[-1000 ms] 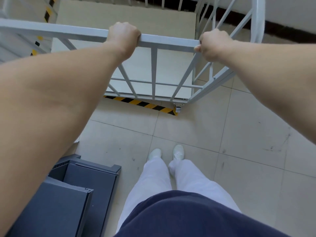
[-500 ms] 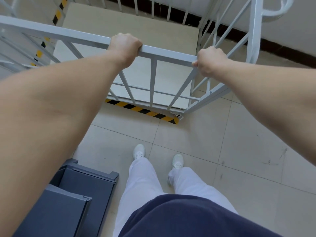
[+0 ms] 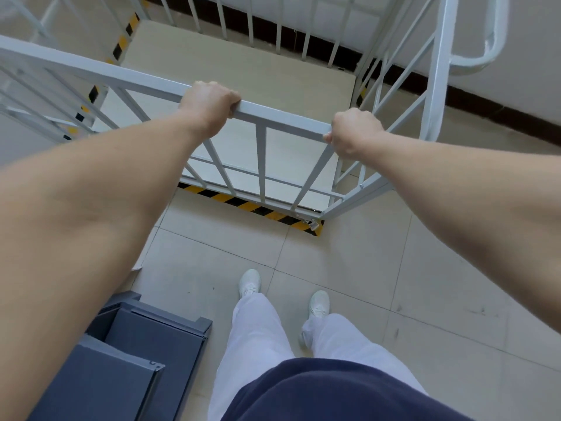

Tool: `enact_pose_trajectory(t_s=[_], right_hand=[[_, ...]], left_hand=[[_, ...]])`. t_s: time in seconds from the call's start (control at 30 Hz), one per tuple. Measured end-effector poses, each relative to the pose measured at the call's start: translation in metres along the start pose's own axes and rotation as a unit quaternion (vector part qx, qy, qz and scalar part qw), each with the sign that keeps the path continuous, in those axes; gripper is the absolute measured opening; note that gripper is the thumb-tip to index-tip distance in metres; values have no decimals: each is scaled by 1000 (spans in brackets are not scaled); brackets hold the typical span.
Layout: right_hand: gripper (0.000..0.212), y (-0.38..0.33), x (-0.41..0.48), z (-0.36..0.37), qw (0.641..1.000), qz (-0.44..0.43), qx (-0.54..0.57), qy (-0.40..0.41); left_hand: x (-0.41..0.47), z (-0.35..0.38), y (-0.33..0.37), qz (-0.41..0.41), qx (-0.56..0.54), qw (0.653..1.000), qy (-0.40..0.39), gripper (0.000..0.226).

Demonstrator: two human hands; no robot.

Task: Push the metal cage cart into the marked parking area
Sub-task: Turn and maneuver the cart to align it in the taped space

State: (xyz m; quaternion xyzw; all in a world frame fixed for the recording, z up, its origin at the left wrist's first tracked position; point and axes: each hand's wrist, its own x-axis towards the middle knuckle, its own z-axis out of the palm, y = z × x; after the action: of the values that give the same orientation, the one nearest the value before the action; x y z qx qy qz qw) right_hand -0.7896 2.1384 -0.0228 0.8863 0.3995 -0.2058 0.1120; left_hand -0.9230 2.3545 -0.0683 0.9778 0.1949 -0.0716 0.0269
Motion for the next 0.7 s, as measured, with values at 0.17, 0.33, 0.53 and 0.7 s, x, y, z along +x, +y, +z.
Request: enact_pose_trajectory(t_s=[0.17,0.33,0.53,0.7], right_hand=[[37,-11,7,-4,1000,2,3,1],[36,-15,10,-7,1000,3,-13,-3],[30,-23,19,-13,999,4,-39,-10],[33,-43,33,-25,999,-20,-32,-7]], left_hand=[[-1,2,-13,-17,-25,999,20,28],[-6,3,-10,-21,-18,999,33,29],[-3,-3,-18,-13,-9,1000,11,30],[0,-7,-51,-87,-54,994,-25,19]])
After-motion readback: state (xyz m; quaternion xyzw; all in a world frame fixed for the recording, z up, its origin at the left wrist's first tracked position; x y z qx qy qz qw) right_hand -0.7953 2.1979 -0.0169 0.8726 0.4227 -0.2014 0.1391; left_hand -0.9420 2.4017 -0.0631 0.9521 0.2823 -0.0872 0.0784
